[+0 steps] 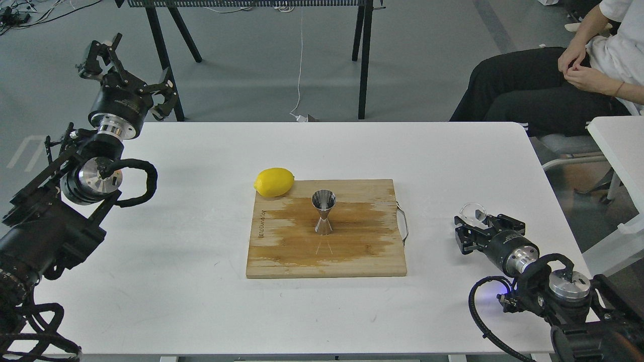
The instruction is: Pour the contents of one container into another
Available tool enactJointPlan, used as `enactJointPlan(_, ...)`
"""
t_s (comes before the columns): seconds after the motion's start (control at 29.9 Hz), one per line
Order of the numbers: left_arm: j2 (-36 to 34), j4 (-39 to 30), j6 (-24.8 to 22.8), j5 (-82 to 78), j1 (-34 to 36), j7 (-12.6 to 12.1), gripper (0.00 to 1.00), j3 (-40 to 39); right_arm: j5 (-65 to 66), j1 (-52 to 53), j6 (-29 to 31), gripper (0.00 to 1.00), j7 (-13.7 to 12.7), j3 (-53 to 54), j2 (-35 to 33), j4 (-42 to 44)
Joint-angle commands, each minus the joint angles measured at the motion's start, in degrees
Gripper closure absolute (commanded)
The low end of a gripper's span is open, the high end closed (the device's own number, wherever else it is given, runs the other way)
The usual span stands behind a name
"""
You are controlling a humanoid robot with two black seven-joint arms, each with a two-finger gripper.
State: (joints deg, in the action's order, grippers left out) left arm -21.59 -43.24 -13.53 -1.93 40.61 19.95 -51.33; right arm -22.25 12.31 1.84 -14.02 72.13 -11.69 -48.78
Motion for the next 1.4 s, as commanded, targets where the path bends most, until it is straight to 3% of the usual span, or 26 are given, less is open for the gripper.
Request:
enactJointPlan(0.0,0.0,0.0,0.0,0.0,0.1,0.0,0.00,0.0,0.0,0.0,1.1,0.53,-0.5,-0.5,0.0,0.0)
enactJointPlan(0.07,0.0,0.0,0.0,0.0,0.0,0.0,0.00,0.0,0.0,0.0,2.3,0.66,-0.5,-0.6,0.0,0.0)
enactJointPlan(0.13,0.0,0.0,0.0,0.0,0.0,-0.1,0.00,0.0,0.0,0.1,2.4,0.66,-0.4,-0.7,0.1,0.0)
enactJointPlan(0.27,-0.2,0.0,0.0,0.0,0.0,-0.1,0.00,0.0,0.0,0.4,1.9,0.43,0.0,-0.5,0.1,0.4)
enactJointPlan(0.47,-0.1,0.0,0.0,0.0,0.1,-0.1,0.00,0.0,0.0,1.2,2.0,0.35,0.0,-0.5,0.3,2.9)
enactJointPlan(0.84,-0.1,0.0,0.0,0.0,0.1,-0.1,0.00,0.0,0.0,1.2,2.4,0.34,0.0,-0.7,1.0,3.0)
enactJointPlan(0.97,0.0,0.0,0.0,0.0,0.1,-0.1,0.00,0.0,0.0,1.3,2.4,0.27,0.0,-0.7,1.0,2.5)
enactJointPlan(1.07,0.0,0.0,0.0,0.0,0.1,-0.1,0.00,0.0,-0.1,1.0,2.6,0.06,0.0,-0.4,0.7,1.8)
enactJointPlan(1.37,-0.2,0.0,0.0,0.0,0.1,-0.1,0.00,0.0,-0.1,0.3,4.4,0.05,0.0,0.1,-1.7,-5.0)
